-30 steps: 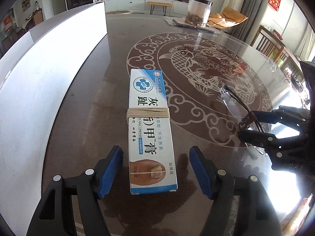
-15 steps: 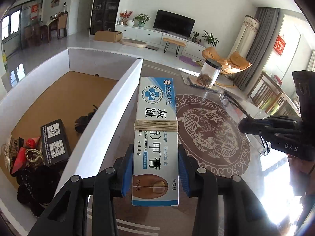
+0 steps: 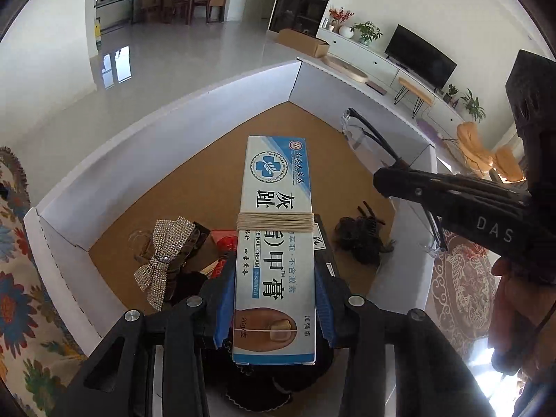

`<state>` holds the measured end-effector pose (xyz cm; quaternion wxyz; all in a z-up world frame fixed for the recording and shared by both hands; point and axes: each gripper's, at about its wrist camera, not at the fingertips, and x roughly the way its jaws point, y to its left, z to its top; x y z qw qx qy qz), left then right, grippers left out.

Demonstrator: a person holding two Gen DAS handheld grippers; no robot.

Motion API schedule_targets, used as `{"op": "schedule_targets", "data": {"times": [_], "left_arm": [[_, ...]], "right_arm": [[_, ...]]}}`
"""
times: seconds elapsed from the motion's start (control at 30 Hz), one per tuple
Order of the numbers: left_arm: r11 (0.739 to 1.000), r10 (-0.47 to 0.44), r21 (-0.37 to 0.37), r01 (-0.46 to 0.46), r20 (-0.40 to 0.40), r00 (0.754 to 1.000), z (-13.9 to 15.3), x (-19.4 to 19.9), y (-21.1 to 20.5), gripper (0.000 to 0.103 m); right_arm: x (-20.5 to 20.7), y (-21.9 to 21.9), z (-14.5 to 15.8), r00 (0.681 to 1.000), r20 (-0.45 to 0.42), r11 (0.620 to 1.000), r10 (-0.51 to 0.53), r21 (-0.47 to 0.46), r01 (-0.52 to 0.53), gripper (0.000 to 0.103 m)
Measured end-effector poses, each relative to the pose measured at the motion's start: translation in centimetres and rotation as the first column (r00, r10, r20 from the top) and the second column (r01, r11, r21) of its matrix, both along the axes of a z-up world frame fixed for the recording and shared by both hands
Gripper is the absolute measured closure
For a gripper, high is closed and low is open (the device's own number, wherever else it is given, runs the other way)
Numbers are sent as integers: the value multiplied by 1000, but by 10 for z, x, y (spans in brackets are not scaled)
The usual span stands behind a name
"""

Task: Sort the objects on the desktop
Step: 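Carry the ointment box and glasses into the bin and open both grippers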

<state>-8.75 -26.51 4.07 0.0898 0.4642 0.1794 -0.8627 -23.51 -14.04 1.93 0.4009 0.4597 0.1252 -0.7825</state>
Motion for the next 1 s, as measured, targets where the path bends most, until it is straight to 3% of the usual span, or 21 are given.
{"op": "schedule_targets", "data": {"times": [0.1,0.17,0.23,0.3,0.33,0.4,0.47,0.6,0.73,0.87,1.0], "left_arm": [[1000,9,17,-10,45,999,-15,-9,-2,61],[1000,12,11,-13,70,998,-21,-11,0,61],[1000,9,24,-10,60,998,-21,-10,1,51],[1000,22,17,-22,37,999,-17,-4,6,29],[999,33,8,-33,30,999,-13,-2,8,26],[998,63,-22,-62,38,997,-5,2,13,8],[991,118,-75,-114,55,991,3,4,19,1],[969,224,-120,-216,56,973,18,12,28,0],[937,332,-123,-328,14,943,32,27,28,0],[908,414,-74,-412,17,910,33,37,27,0],[870,482,-134,-474,30,876,35,43,31,0]], "right_arm": [[-10,-17,-37,998,60,999,-2,51,-1,90],[-16,-19,-53,995,94,996,-33,84,25,79],[-20,-12,-54,992,103,995,-67,73,60,53],[-23,-2,-45,993,81,996,-81,49,77,41],[-23,2,-38,995,69,996,-77,48,74,38],[-20,10,-25,997,42,996,-64,63,61,34],[-17,17,-12,999,6,995,-35,94,35,26],[-10,36,9,997,-74,989,-13,147,24,21],[-10,60,20,994,-93,992,-50,109,61,20],[-15,71,18,994,-88,990,-70,118,80,19],[-17,72,13,993,-96,987,-67,136,80,19]]}}
